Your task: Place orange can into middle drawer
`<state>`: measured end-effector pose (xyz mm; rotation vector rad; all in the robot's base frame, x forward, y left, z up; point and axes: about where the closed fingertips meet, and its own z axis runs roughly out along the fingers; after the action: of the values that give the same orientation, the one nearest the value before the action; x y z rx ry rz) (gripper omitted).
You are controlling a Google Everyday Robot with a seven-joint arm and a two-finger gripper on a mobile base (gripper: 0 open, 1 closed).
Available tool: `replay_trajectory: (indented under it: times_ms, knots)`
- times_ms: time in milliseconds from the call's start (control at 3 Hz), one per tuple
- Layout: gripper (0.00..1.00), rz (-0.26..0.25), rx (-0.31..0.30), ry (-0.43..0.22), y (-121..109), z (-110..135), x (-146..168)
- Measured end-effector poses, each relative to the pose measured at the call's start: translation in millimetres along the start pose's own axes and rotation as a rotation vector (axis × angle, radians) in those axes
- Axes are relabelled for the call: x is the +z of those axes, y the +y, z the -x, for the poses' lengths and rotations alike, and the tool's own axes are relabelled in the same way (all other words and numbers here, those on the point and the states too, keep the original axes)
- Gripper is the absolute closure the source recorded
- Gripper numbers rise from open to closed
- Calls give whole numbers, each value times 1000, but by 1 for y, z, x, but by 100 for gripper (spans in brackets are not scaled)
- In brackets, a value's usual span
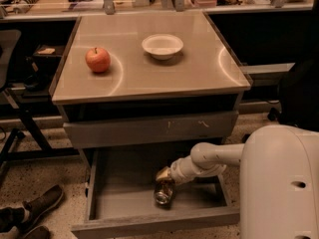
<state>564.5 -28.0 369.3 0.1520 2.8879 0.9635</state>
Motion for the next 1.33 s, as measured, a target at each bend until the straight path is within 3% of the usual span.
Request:
replay_trajectory:
  times_ms: [1000,1333]
  knots:
    - [11,0,0,0,0,0,0]
    - [0,0,0,0,0,0,0]
